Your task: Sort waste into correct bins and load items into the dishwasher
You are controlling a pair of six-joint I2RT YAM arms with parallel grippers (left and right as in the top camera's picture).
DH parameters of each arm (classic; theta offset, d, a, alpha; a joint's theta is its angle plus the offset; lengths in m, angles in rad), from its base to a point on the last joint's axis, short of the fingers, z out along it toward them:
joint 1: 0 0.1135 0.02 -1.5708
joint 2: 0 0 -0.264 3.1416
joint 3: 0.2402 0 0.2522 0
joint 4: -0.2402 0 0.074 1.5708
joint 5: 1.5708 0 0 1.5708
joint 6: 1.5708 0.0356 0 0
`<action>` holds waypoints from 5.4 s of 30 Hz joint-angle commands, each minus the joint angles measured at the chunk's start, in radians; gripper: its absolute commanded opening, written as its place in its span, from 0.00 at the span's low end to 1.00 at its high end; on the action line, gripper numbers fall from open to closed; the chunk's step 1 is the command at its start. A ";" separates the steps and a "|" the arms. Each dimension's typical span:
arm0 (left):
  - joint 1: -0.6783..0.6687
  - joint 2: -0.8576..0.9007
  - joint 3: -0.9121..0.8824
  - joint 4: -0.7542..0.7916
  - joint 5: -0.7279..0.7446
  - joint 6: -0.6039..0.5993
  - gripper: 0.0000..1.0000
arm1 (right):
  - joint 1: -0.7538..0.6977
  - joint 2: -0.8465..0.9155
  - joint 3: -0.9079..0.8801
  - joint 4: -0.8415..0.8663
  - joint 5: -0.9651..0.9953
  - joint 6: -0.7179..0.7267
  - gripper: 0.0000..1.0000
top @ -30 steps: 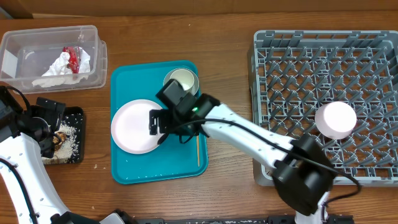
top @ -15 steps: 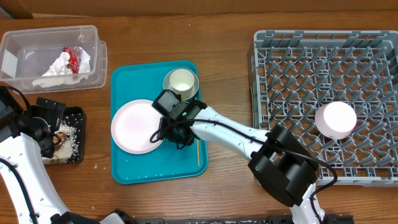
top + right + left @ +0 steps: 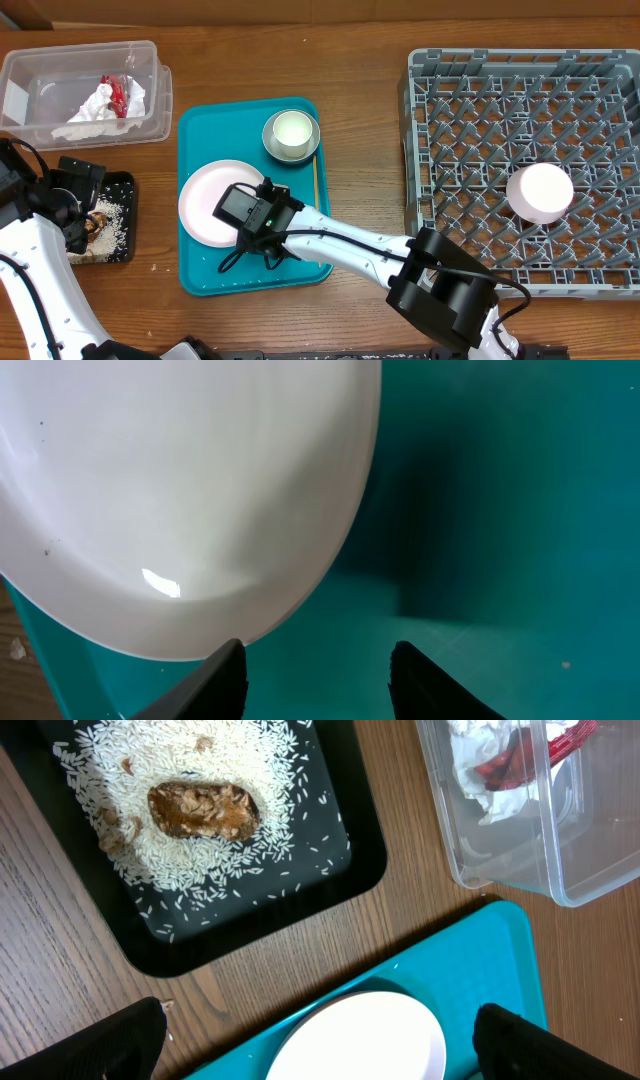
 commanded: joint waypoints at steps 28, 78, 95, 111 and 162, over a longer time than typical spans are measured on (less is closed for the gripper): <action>-0.002 0.001 -0.002 0.001 -0.010 -0.014 1.00 | -0.063 -0.024 0.039 -0.052 0.040 -0.130 0.04; -0.002 0.001 -0.002 0.001 -0.010 -0.013 1.00 | -0.897 -0.319 0.074 -0.342 0.645 -0.542 0.04; -0.002 0.001 -0.002 0.001 -0.010 -0.013 1.00 | -0.759 -0.325 0.092 -0.391 0.602 -0.565 0.18; -0.002 0.001 -0.002 0.001 -0.010 -0.014 1.00 | -0.750 -0.632 0.347 -0.537 0.198 -0.591 0.76; -0.002 0.001 -0.002 0.001 -0.010 -0.013 1.00 | -0.587 -0.517 0.220 -0.499 -0.177 -0.806 0.79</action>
